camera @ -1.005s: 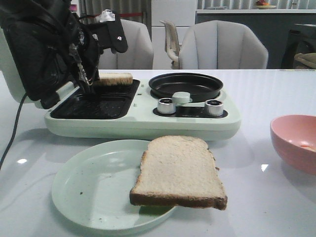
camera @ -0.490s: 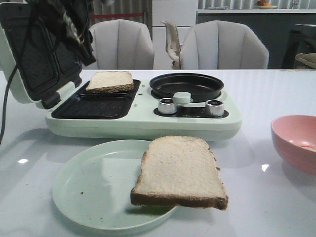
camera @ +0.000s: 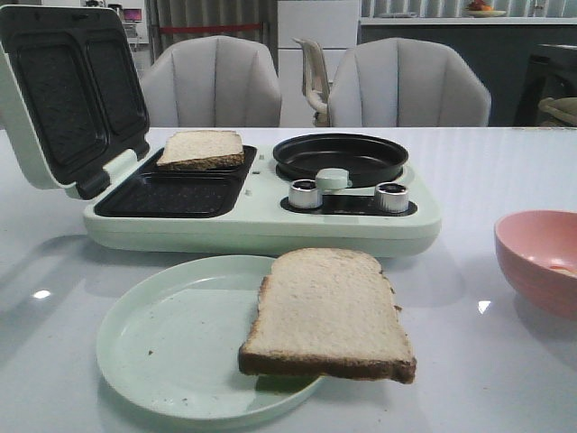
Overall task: Make breakfast with bread and shrimp
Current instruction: 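Reach the right gripper to the remaining bread slice and grasp it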
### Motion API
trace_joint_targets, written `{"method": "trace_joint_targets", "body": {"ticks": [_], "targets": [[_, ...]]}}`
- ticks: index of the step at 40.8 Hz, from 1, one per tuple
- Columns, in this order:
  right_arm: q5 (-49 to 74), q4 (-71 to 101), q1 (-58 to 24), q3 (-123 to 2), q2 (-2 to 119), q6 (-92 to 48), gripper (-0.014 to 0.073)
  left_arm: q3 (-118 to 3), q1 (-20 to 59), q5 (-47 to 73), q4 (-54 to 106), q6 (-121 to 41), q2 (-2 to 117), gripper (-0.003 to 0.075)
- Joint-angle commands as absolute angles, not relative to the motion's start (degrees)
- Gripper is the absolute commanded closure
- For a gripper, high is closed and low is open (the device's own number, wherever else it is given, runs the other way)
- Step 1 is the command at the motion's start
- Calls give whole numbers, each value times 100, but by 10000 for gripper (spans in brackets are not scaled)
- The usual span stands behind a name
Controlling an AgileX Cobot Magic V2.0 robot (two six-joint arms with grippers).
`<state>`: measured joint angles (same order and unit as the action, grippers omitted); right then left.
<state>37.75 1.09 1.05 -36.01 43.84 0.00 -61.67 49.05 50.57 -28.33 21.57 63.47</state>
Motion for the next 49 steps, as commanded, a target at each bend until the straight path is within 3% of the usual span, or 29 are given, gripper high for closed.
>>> {"method": "trace_joint_targets", "body": {"ticks": [1, 16, 24, 37, 49], "targets": [[3372, 127, 112, -3753, 4388, -33, 45, -5930, 5083, 4873, -2689, 2127, 5708, 409], [3350, 257, 112, -3753, 4388, -33, 45, -4664, 5212, 4873, -2046, 2127, 4177, 409], [3660, 1804, 74, -3753, 4608, -398, 45, -4568, 5212, 4848, -2046, 2127, 4060, 409], [4221, 4747, -776, -3753, 6030, -2314, 45, -4568, 5212, 4451, -2046, 2127, 4060, 409], [3489, 5301, -1456, -3793, 7658, -2515, 45, -4568, 5212, 4420, -2046, 2127, 4060, 409]]}}
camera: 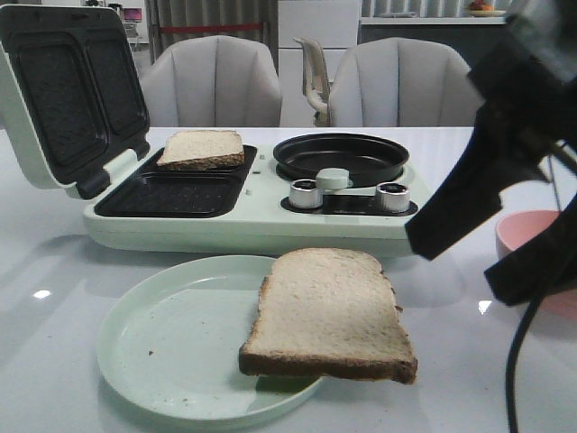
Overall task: Make breakfast with bread and shrimp
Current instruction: 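Reach the right gripper to the remaining bread slice and grasp it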
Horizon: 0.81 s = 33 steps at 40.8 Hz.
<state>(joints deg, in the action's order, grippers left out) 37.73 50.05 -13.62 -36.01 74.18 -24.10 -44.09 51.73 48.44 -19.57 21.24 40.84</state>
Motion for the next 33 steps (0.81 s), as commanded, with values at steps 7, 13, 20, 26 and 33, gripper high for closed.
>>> {"method": "trace_joint_targets", "body": {"ticks": [7, 13, 20, 26, 33], "targets": [[3433, 5313, -1646, -4106, 8433, -2550, 45, -4568, 5212, 4420, -2046, 2127, 4060, 409], [3433, 5315, -1732, -4480, 8941, -2550, 45, -4568, 5212, 4420, -2046, 2127, 4060, 409], [3569, 5371, -1738, -4960, 9451, -2550, 45, -4568, 5212, 4420, -2046, 2127, 4060, 409], [3658, 5371, -1738, -5240, 9739, -2550, 45, -4568, 5212, 4420, -2046, 2127, 4060, 409], [3668, 5371, -1738, -5372, 9993, -2550, 53, -4568, 5212, 4420, -2046, 2127, 4060, 409]]}}
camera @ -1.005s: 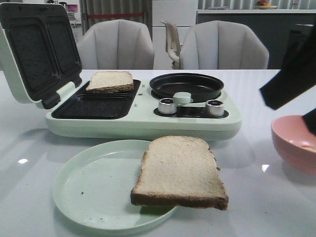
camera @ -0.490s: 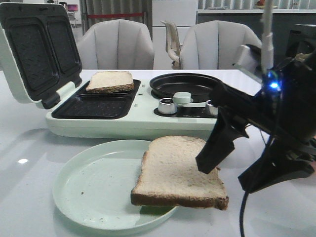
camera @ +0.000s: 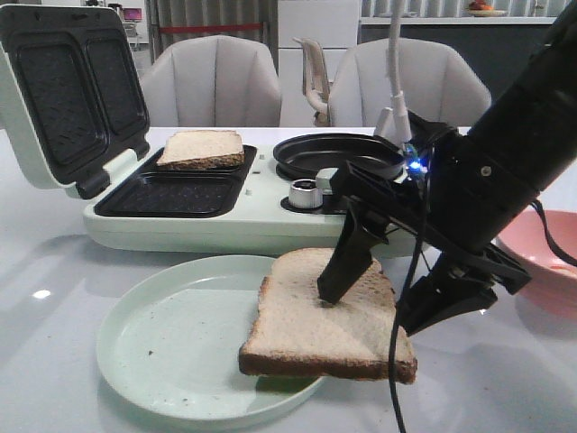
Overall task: Make breakfast with bread and shrimp
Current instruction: 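Reach the right gripper to the remaining bread slice and grasp it, then carry the bread with the right gripper over the sandwich maker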
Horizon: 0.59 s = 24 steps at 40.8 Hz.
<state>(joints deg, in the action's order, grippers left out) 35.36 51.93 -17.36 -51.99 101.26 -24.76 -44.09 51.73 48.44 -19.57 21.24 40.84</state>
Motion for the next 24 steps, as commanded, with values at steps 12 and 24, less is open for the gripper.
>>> {"method": "trace_joint_targets", "body": {"ticks": [12, 24], "targets": [[3833, 5366, -1738, -5372, 9771, -2690, 395, -4568, 5212, 4420, -2146, 2127, 4060, 409], [4050, 5400, -1738, -5380, 8622, -2767, 533, -4568, 5212, 4420, -2146, 2127, 4060, 409]]}}
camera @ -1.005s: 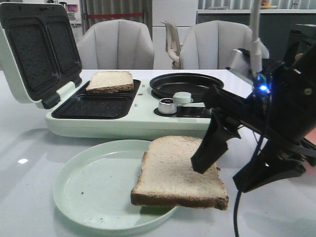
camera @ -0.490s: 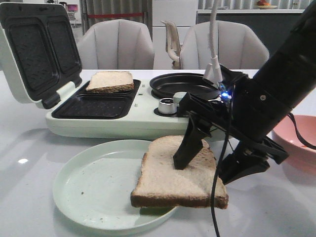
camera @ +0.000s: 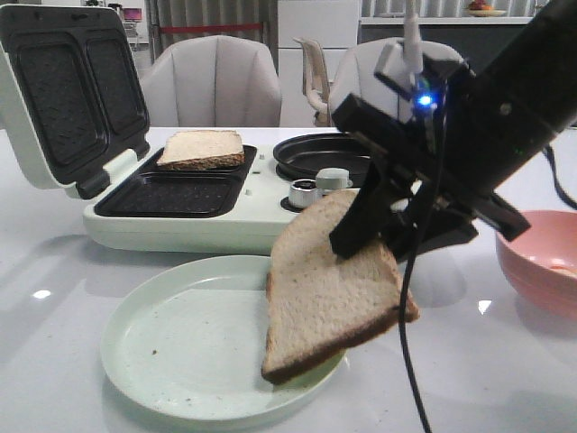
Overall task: Make breakfast with bread and shrimp
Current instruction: 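Carry the bread with the right gripper over the sandwich maker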
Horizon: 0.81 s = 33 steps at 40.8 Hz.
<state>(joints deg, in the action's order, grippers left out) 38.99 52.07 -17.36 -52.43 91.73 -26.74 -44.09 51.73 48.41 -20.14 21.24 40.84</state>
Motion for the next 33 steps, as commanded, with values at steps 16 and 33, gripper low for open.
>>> {"method": "trace_joint_targets", "body": {"ticks": [16, 33], "targets": [[3446, 6830, -2237, -6983, 8827, -3826, 539, -4568, 5212, 4420, -2146, 2127, 4060, 409], [3306, 7286, -2531, -9203, 11096, -3988, 538, -4568, 5212, 4420, -2128, 2127, 4060, 409]]}}
